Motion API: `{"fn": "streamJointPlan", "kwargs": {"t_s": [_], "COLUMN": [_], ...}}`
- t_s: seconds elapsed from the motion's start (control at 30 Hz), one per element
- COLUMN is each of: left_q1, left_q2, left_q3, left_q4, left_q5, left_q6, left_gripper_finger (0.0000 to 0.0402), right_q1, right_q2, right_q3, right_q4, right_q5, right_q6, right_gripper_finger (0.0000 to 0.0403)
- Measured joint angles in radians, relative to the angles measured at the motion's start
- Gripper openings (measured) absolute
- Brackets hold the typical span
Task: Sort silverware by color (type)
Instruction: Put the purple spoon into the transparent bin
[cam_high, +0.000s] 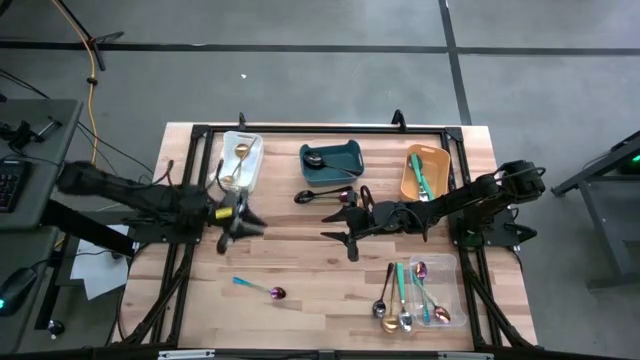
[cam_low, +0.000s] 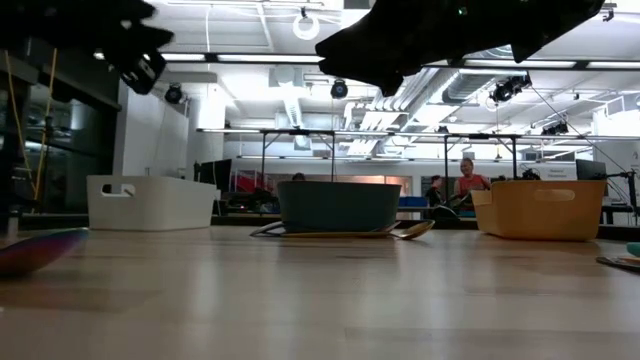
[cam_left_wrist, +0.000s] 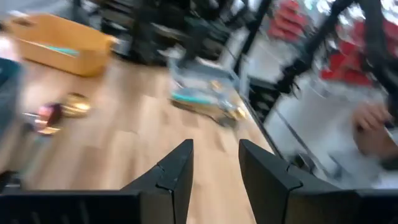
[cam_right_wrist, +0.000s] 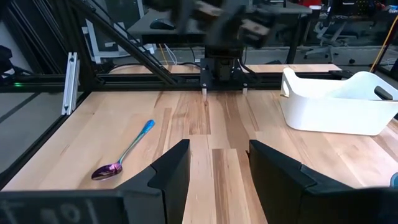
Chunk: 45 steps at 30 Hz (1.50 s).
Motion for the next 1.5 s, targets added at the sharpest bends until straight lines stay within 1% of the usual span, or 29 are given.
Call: {"fn": "streamJointPlan", "kwargs": {"t_s": [0.13, 0.27, 0.4, 0.53, 0.63, 0.7, 0.87, 1.0, 1.1, 1.27, 1.33, 1.37, 1.47, 1.5], "left_q1": [-0.202, -0.370, -0.477, -0.536, -0.552, -0.554, -0.552, -0.552, -0.538, -0.482, -0.460, -0.449, -0.416, -0.407], "left_q2": [0.122, 0.302, 0.507, 0.712, 0.848, 0.924, 1.050, 1.106, 1.125, 1.138, 1.138, 1.138, 1.138, 1.138], "left_q3": [0.070, 0.190, 0.334, 0.482, 0.562, 0.594, 0.610, 0.610, 0.616, 0.615, 0.615, 0.615, 0.615, 0.615], "left_q4": [-0.116, -0.238, -0.369, -0.525, -0.624, -0.660, -0.656, -0.667, -0.667, -0.687, -0.692, -0.701, -0.708, -0.709], "left_q5": [-0.126, -0.241, -0.280, -0.282, -0.308, -0.328, -0.325, -0.314, -0.303, -0.214, -0.187, -0.179, -0.163, -0.167], "left_q6": [0.004, 0.003, -0.002, 0.007, 0.023, 0.022, 0.003, -0.005, -0.022, -0.103, -0.133, -0.140, -0.140, -0.138], "left_gripper_finger": [0.0120, 0.0120, 0.0119, 0.0119, 0.0119, 0.0119, 0.0119, 0.0119, 0.0119, 0.0117, 0.0102, 0.0088, 0.0028, 0.0015], "right_q1": [0.000, 0.000, 0.000, 0.000, 0.000, 0.000, 0.000, 0.000, 0.000, 0.000, 0.000, 0.000, 0.001, 0.001], "right_q2": [0.000, 0.000, 0.000, 0.000, 0.000, 0.000, 0.000, 0.000, 0.000, 0.000, 0.000, 0.000, 0.000, 0.000], "right_q3": [0.000, 0.000, 0.000, 0.000, 0.000, 0.000, 0.000, 0.000, 0.000, 0.000, 0.000, 0.000, 0.000, 0.000], "right_q4": [-0.003, -0.006, -0.007, -0.007, -0.007, -0.007, -0.007, -0.007, -0.007, -0.007, -0.007, -0.007, -0.007, -0.007], "right_q5": [0.000, 0.000, 0.000, 0.000, 0.000, 0.000, 0.000, 0.000, 0.000, 0.000, 0.000, 0.000, 0.000, 0.000], "right_q6": [0.000, 0.003, 0.003, 0.003, 0.003, 0.003, 0.003, -0.001, -0.021, -0.020, -0.016, -0.014, -0.013, -0.013], "right_gripper_finger": [0.0158, 0.0158, 0.0158, 0.0158, 0.0158, 0.0158, 0.0158, 0.0158, 0.0158, 0.0158, 0.0158, 0.0158, 0.0158, 0.0158]}}
